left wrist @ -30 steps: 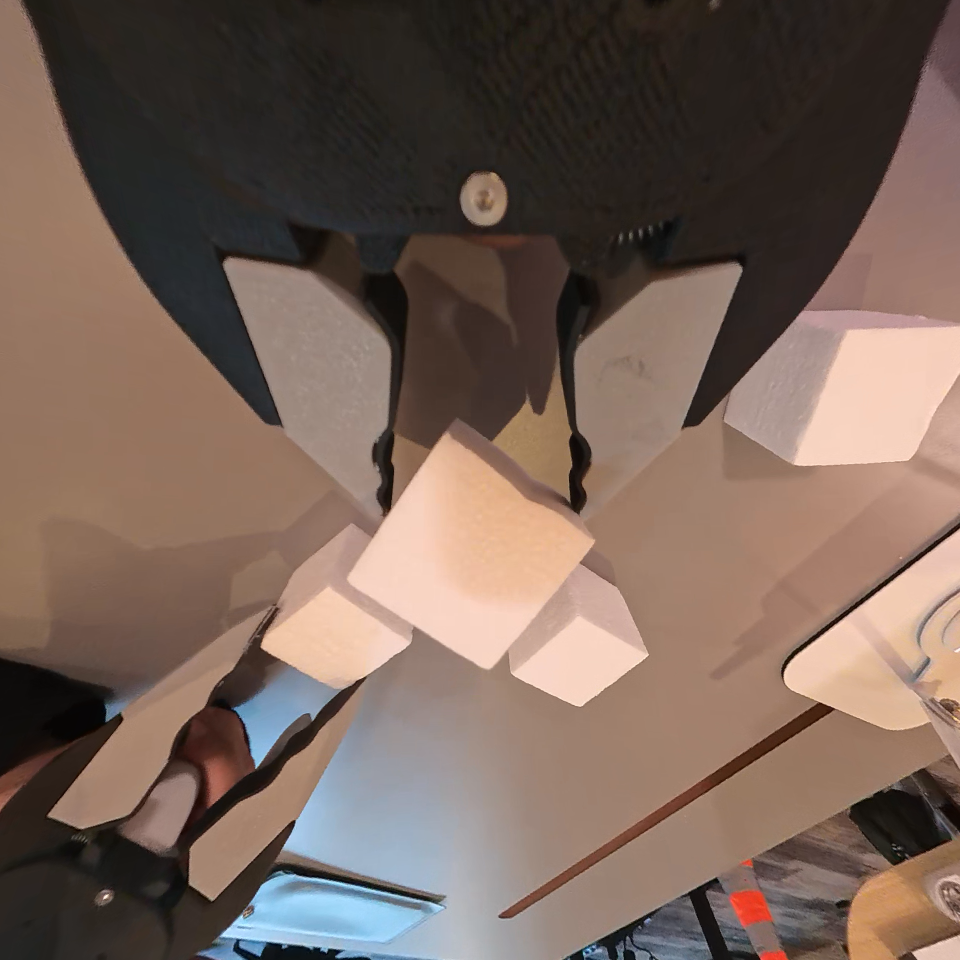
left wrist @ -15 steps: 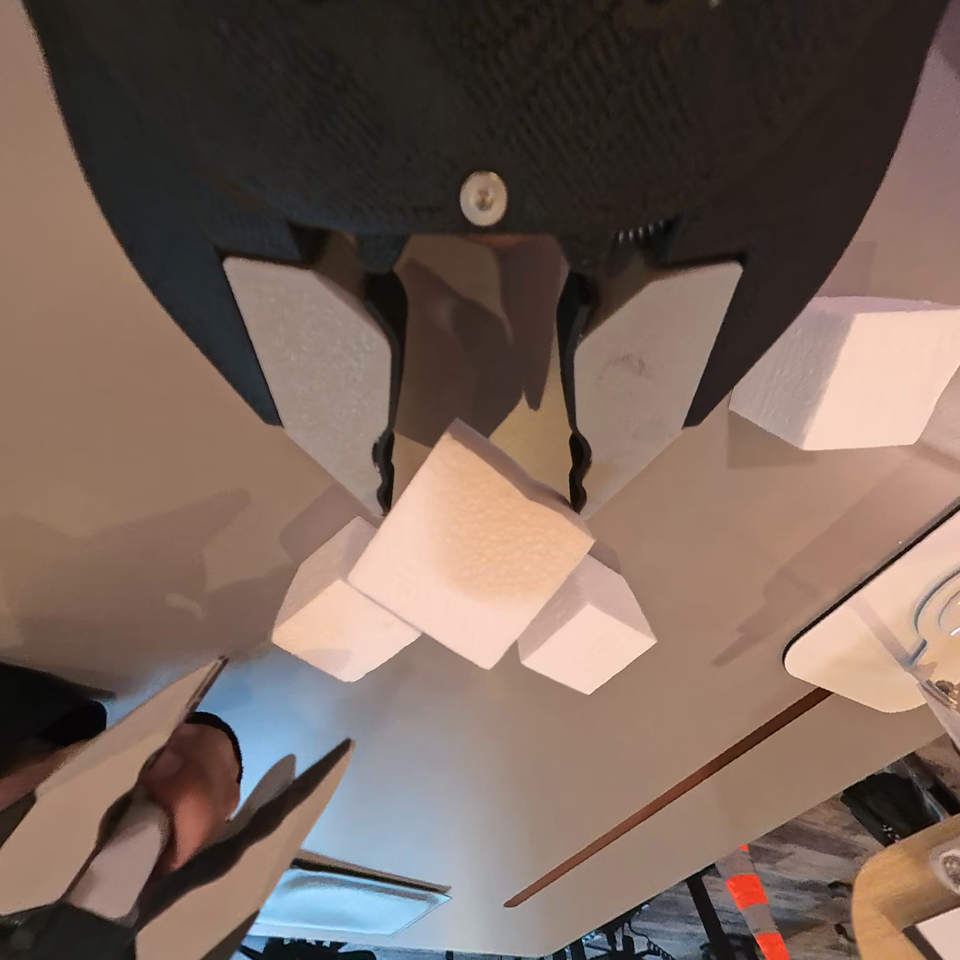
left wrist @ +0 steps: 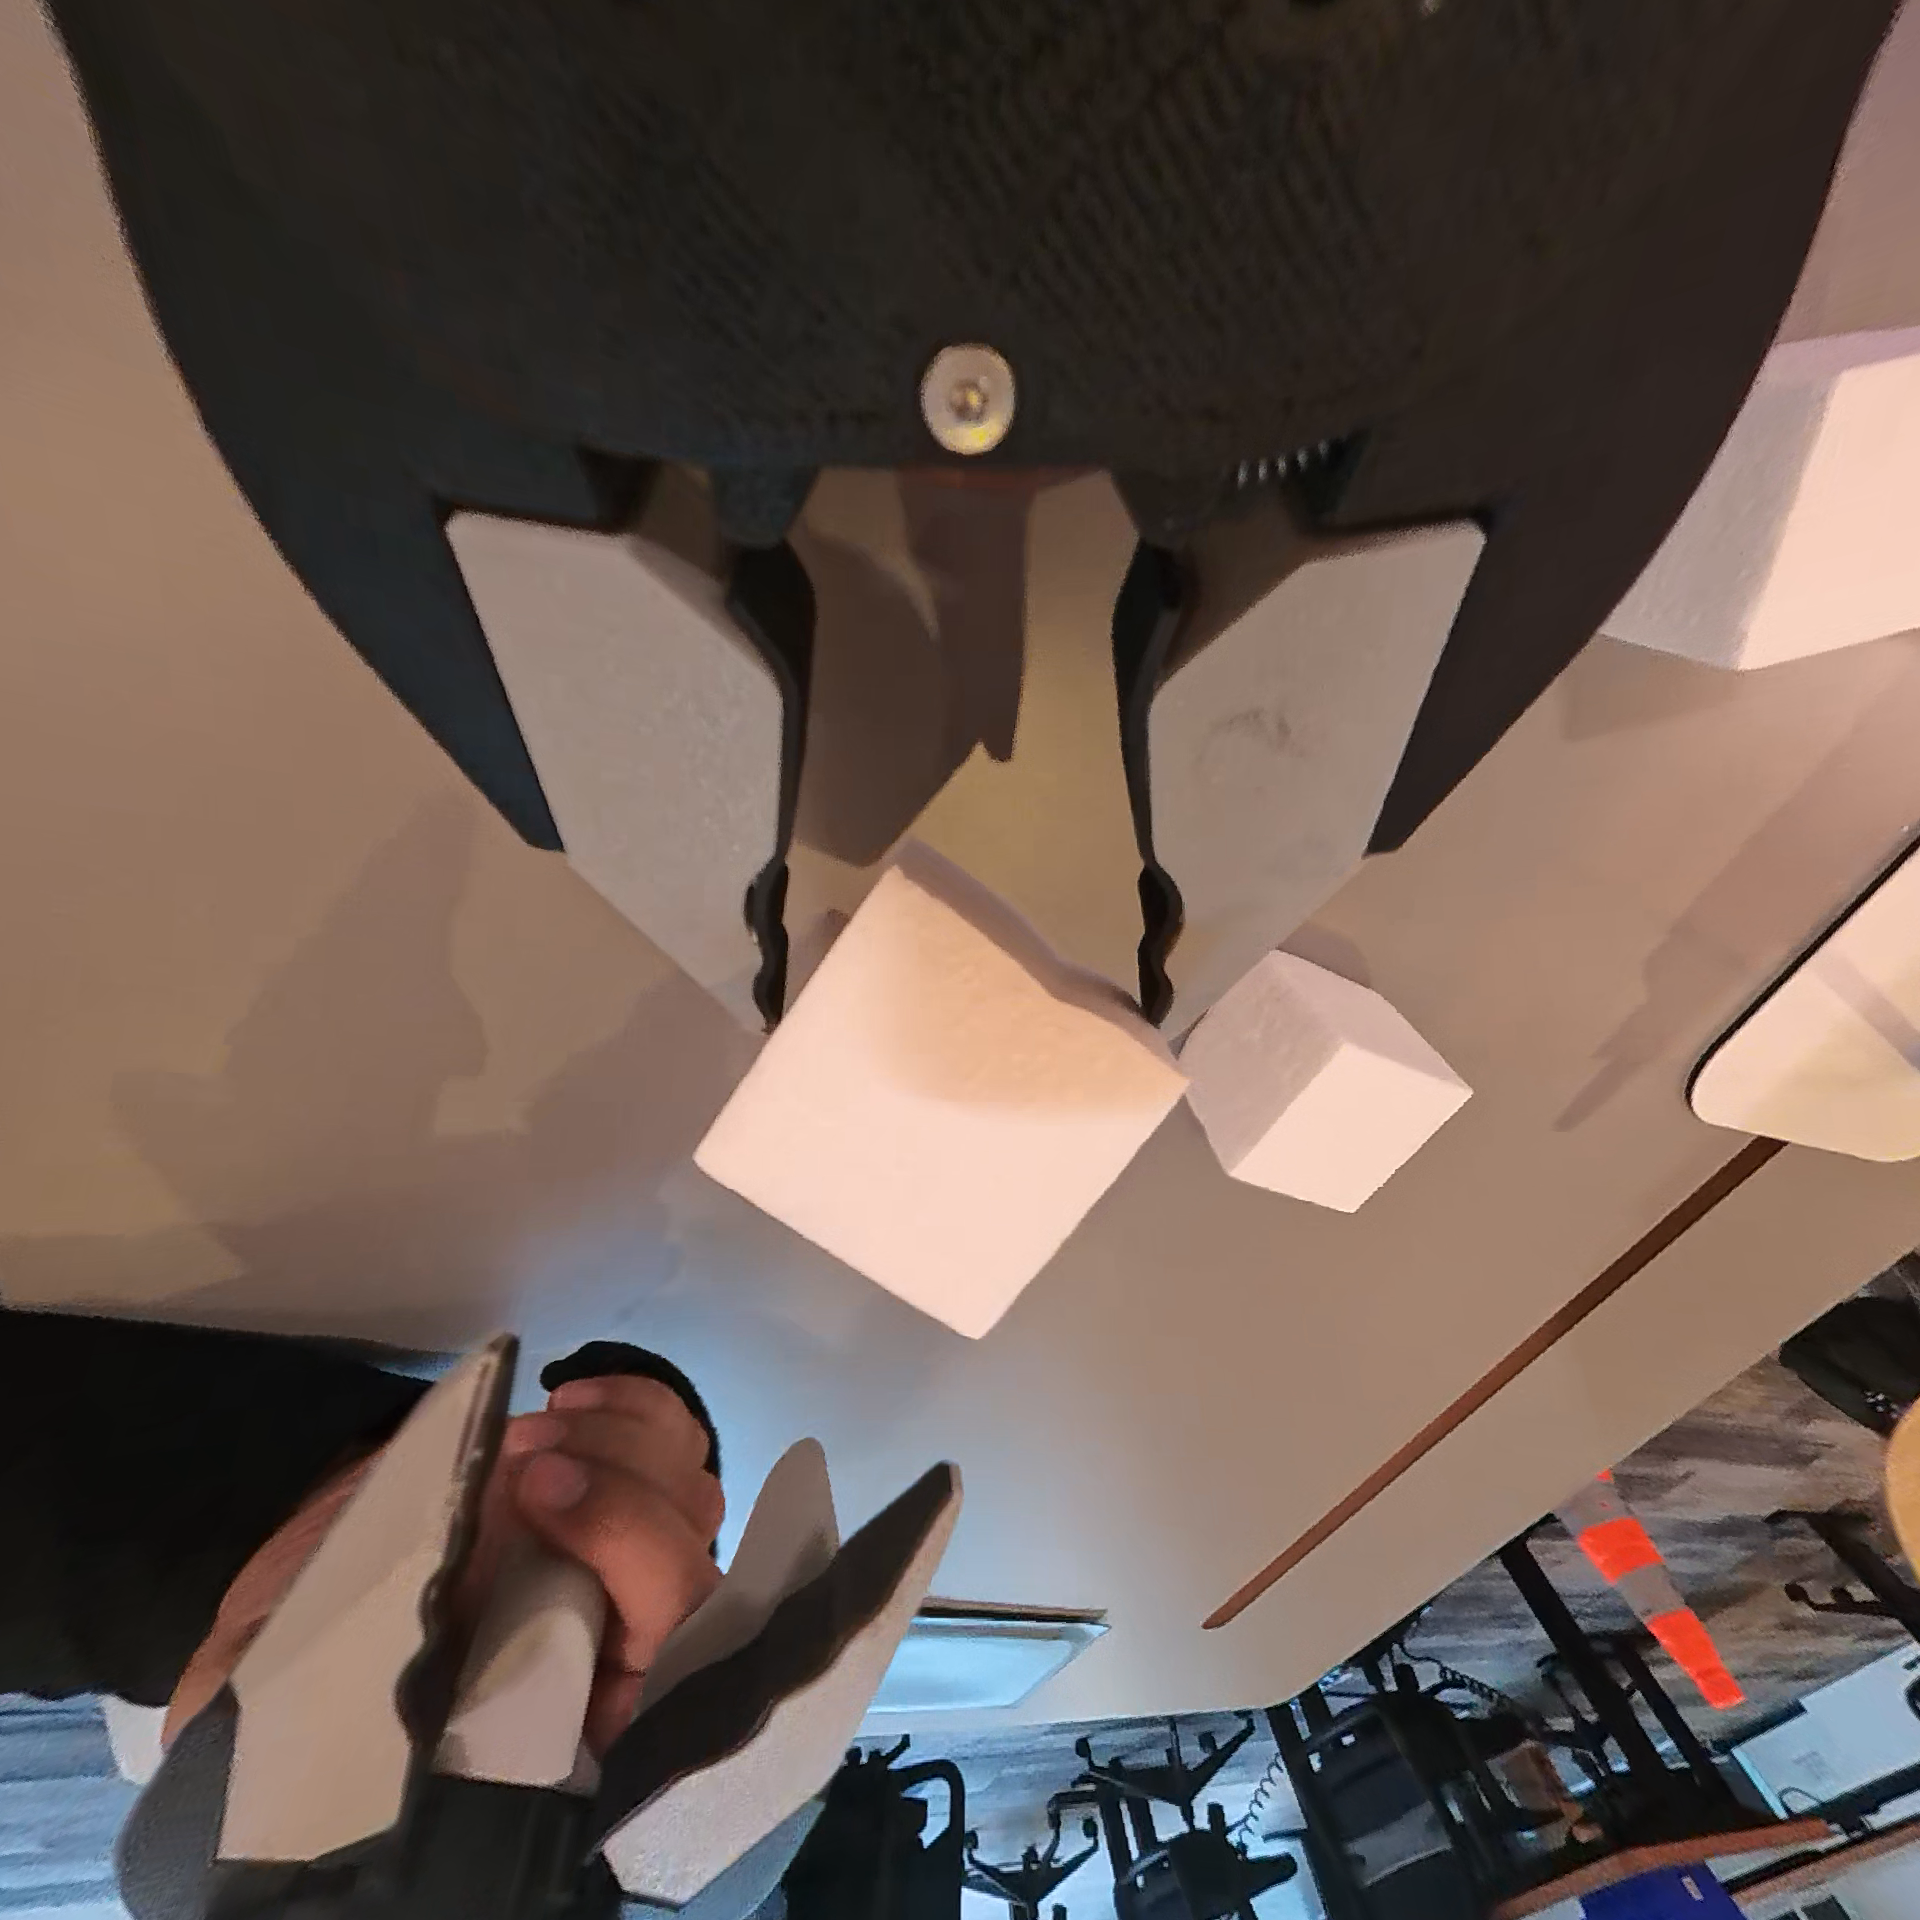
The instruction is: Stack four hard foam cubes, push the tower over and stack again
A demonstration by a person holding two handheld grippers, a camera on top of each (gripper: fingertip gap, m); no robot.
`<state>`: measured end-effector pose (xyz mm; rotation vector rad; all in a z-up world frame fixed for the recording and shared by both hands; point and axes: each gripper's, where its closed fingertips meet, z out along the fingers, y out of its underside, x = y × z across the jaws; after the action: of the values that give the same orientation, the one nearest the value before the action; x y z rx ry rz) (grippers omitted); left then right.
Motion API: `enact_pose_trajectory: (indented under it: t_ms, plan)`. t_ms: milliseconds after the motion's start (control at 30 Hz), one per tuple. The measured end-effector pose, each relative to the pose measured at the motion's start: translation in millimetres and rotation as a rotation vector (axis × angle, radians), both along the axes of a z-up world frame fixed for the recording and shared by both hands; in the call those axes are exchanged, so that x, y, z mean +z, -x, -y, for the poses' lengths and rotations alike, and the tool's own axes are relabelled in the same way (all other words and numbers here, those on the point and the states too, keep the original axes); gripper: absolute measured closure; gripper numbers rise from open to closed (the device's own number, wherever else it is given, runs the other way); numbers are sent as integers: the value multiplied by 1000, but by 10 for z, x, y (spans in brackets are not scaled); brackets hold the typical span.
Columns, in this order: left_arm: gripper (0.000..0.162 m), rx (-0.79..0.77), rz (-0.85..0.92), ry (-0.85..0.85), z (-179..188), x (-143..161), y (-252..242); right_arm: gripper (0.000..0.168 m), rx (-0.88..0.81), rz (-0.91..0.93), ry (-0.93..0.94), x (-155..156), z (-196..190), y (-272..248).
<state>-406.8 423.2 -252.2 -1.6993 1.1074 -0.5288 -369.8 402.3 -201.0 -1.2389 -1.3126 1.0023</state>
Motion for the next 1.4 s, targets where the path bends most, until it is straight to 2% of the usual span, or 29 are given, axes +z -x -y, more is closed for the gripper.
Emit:
enact_pose_trajectory:
  t_ms: [167,533,700,1033,1167,1400]
  plan:
    - [95,-35,-14,-9,61,-14,-68,100,31,10,-44,21,174,134]
    - [95,-105,-54,-27,197,-56,-200,103,-56,123,-126,-194,123,301]
    - [95,-73,-81,-32,153,-91,-171,118,-56,158,-171,-238,139,307]
    - [103,-67,-67,-33,154,-49,-140,119,-60,89,-107,-131,79,232]
    - [103,-84,-77,-7,185,-97,-156,108,-20,112,-132,-192,172,287]
    - [103,-113,-89,-41,234,-95,-212,115,-35,150,-170,-235,171,300]
